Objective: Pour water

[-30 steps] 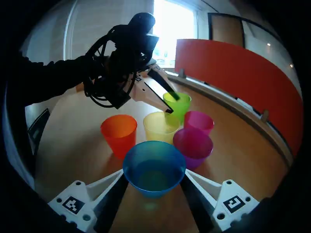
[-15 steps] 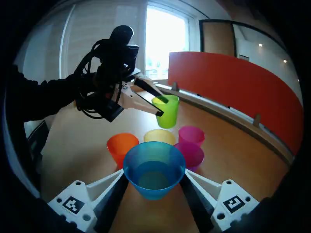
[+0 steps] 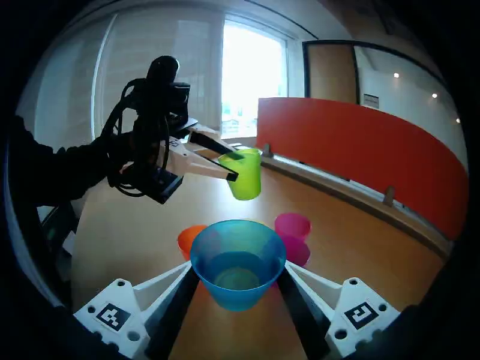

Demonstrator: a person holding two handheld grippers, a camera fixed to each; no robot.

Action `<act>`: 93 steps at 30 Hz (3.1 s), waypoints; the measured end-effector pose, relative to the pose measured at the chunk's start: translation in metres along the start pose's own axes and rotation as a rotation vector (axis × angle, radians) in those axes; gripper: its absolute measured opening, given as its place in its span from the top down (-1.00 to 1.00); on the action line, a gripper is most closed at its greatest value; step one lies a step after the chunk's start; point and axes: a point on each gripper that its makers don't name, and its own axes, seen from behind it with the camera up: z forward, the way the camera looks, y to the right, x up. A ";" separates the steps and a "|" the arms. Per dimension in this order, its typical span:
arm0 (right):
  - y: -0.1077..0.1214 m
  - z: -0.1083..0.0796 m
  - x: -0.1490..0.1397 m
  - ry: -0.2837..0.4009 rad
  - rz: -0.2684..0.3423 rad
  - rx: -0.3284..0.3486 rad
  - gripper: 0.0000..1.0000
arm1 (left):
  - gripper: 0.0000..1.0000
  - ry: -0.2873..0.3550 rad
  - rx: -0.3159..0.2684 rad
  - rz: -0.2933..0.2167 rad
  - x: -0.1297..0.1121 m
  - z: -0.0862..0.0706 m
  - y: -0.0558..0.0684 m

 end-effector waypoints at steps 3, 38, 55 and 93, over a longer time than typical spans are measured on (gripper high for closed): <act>-0.001 -0.005 0.007 0.007 -0.011 -0.006 -0.74 | -0.69 0.023 0.004 -0.009 0.006 -0.009 0.004; -0.015 -0.033 0.040 0.052 -0.028 -0.023 -0.73 | -0.71 0.168 0.027 -0.063 0.042 -0.078 0.049; -0.015 -0.039 0.049 0.062 -0.040 -0.025 -0.74 | -0.71 0.195 0.019 -0.082 0.036 -0.090 0.067; -0.017 -0.043 0.088 0.166 -0.083 -0.012 -0.74 | -0.71 0.187 -0.036 -0.099 0.022 -0.094 0.106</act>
